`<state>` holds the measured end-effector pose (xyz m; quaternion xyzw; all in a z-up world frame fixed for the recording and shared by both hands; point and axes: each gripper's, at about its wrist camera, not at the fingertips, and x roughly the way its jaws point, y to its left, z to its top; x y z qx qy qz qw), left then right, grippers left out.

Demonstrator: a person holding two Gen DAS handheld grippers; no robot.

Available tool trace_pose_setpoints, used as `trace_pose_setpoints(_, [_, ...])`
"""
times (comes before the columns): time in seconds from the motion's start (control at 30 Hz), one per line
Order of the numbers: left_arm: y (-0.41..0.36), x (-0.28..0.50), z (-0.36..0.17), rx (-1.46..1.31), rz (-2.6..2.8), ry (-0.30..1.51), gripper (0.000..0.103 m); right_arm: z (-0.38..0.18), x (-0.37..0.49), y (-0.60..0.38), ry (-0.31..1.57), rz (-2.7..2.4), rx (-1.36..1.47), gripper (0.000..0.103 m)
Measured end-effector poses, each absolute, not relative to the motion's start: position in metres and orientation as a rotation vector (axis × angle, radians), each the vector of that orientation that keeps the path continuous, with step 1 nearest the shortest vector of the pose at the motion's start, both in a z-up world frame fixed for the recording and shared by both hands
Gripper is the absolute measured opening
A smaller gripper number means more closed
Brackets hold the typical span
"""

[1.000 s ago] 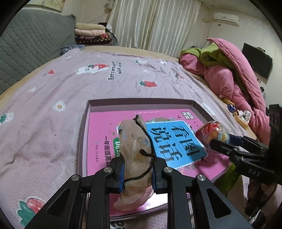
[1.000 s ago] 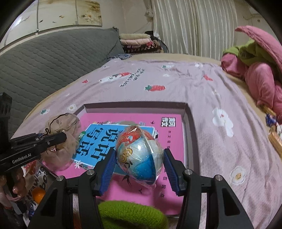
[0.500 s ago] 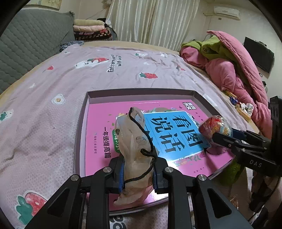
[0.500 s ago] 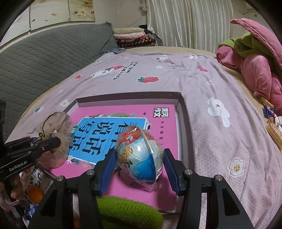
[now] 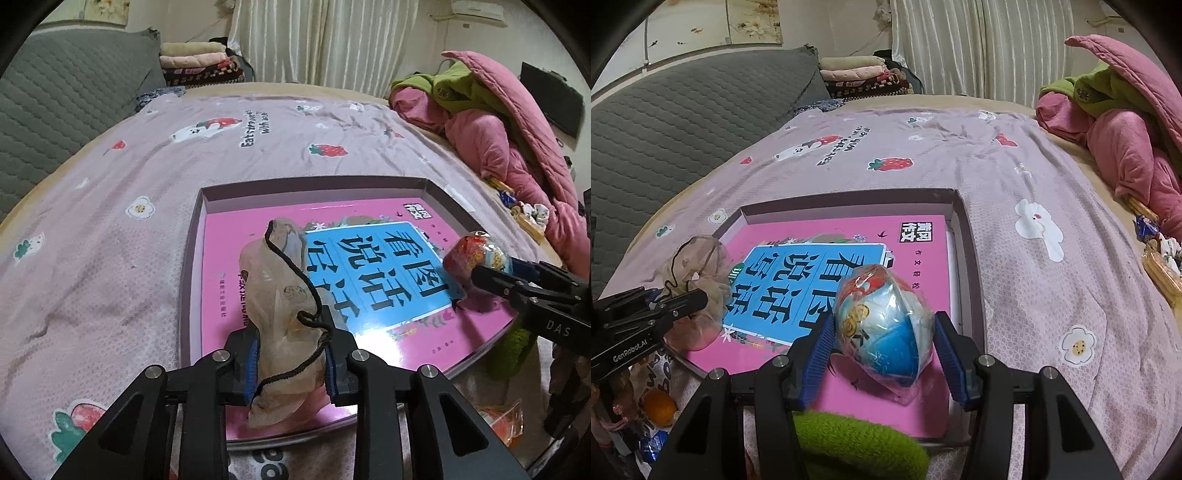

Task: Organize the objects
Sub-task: 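Lower the pouch onto the book and open left gripper while right lowers the egg beside it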

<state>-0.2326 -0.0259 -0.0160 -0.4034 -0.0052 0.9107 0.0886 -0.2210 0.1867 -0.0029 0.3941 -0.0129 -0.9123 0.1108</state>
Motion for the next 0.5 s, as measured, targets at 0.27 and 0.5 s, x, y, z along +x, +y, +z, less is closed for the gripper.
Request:
trace_pose_setpoints(0.27, [-0.034,-0.230,-0.016,-1.245,2.692,-0.031,0.055,-0.002,-0.222,0.189,-0.044,-2.675,1.170,0.055])
trace_pose_setpoints(0.5, [-0.043,-0.223,-0.015,-1.257,2.715,-0.027,0.059,-0.002,-0.220,0.187,-0.037,-2.680,1.166,0.056])
